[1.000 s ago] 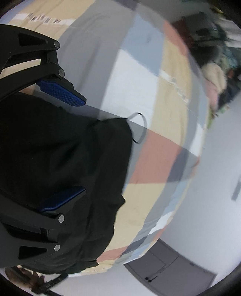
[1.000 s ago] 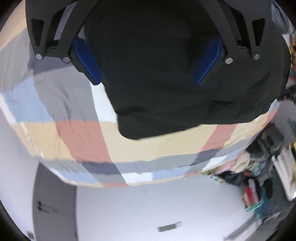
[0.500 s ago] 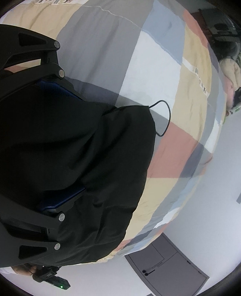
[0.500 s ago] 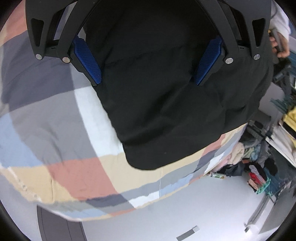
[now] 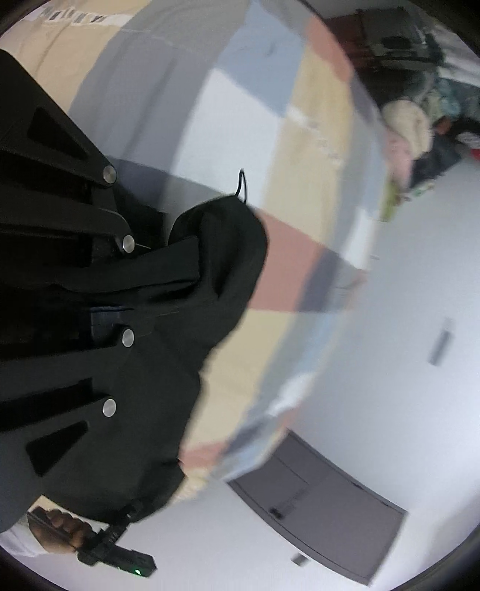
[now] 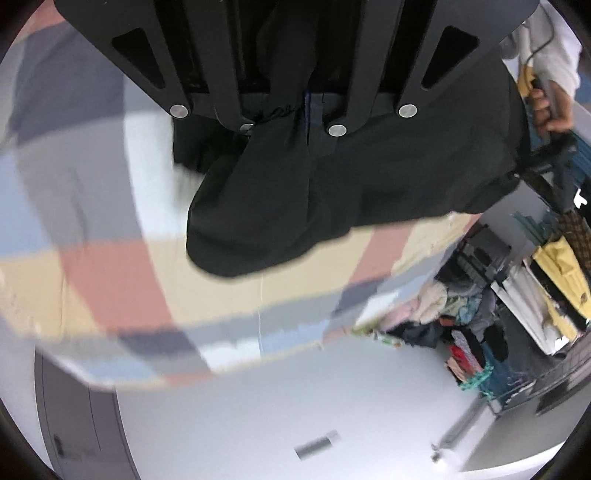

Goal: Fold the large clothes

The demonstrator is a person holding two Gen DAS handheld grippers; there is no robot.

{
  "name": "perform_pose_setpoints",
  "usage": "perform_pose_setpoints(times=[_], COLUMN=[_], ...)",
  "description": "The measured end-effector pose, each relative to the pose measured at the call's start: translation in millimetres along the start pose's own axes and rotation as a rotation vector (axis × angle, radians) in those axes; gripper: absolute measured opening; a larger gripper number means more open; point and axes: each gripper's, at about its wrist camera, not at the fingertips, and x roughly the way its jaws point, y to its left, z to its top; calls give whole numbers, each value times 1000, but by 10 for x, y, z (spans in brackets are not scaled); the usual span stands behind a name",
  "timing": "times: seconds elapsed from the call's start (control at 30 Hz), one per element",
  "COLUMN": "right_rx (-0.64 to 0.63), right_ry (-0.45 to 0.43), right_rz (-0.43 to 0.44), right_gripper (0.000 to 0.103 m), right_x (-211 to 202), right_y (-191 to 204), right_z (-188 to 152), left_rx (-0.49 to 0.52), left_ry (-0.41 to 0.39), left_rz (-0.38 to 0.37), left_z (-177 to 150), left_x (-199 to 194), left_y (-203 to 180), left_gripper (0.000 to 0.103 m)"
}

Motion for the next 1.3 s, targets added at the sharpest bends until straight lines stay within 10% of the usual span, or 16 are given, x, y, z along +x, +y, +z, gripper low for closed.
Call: perform_pose_setpoints(times=[0.27, 0.7, 1.07, 1.2, 1.3], right_rx=[-108, -35, 1, 25, 9], right_ry=[-185, 75, 82, 65, 25], right_rz=[-85, -190, -140, -101, -104], right_gripper=[4, 4, 12, 44, 71], right_x=[-137, 810, 581, 359, 126], right_y=[273, -305, -303, -218, -86], right_z=[524, -14, -53, 11, 67], left_rx=[41, -39, -16, -48, -43], left_ry=[-198, 55, 52, 67, 64], left_rz=[33, 142, 197, 179, 196], left_z=[444, -55, -44, -28, -30], left_x=[-284, 712, 410, 217, 37], left_y=[-135, 388, 206, 167, 91], left_gripper=[7, 8, 11, 16, 47])
